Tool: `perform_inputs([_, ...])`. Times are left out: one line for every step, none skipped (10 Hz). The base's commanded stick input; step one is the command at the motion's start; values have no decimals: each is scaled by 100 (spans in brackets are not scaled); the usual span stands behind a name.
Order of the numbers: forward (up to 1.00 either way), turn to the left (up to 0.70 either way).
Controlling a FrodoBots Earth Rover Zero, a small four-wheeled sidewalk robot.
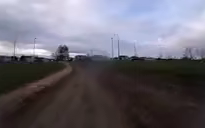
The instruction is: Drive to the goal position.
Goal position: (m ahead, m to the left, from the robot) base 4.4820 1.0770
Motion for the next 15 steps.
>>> perform_inputs([85, 6])
perform_inputs([85, 0])
perform_inputs([85, 0])
perform_inputs([85, 0])
perform_inputs([85, 0])
perform_inputs([85, 0])
perform_inputs([85, 0])
perform_inputs([85, 0])
perform_inputs([85, 0])
perform_inputs([85, 0])
perform_inputs([85, 0])
perform_inputs([85, 0])
perform_inputs([85, 0])
perform_inputs([85, 0])
perform_inputs([85, 0])
